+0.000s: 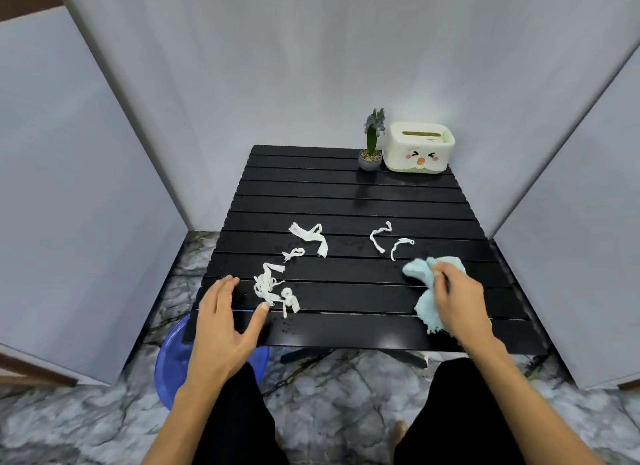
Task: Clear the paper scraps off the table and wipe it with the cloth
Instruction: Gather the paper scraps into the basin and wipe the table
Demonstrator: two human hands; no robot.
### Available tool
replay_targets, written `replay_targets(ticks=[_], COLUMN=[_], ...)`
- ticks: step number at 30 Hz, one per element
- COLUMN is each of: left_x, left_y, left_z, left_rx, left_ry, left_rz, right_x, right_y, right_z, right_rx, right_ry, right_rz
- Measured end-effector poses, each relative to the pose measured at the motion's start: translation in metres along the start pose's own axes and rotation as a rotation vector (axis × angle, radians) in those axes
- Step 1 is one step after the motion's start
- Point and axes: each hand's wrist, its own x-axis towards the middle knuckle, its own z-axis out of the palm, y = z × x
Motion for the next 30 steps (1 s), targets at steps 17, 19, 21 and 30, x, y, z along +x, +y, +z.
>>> replay_targets(ticks=[17, 19, 21, 30], left_x=[0.003, 0.003, 0.004, 0.006], left_y=[-0.003, -0.004, -0.003, 0.001], left_z=[0.008, 0.01, 0.01, 0.012], left_rx=[0.17, 0.178, 0.203, 0.258], left_ry=[-0.013, -0.014, -0.016, -0.035], left_rz=[0.062, 0.063, 0.066, 0.062], right_x=[0.07, 0.081, 0.088, 0.08], right_y=[0.007, 0.001, -0.009, -0.063], right_z=[0.049, 0.055, 0.063, 0.107], right_rx=[-0.258, -0.193, -0.133, -0.011], right_ry=[-0.104, -0.115, -0.152, -0.339], right_rz=[0.072, -0.001, -0.059, -0.218])
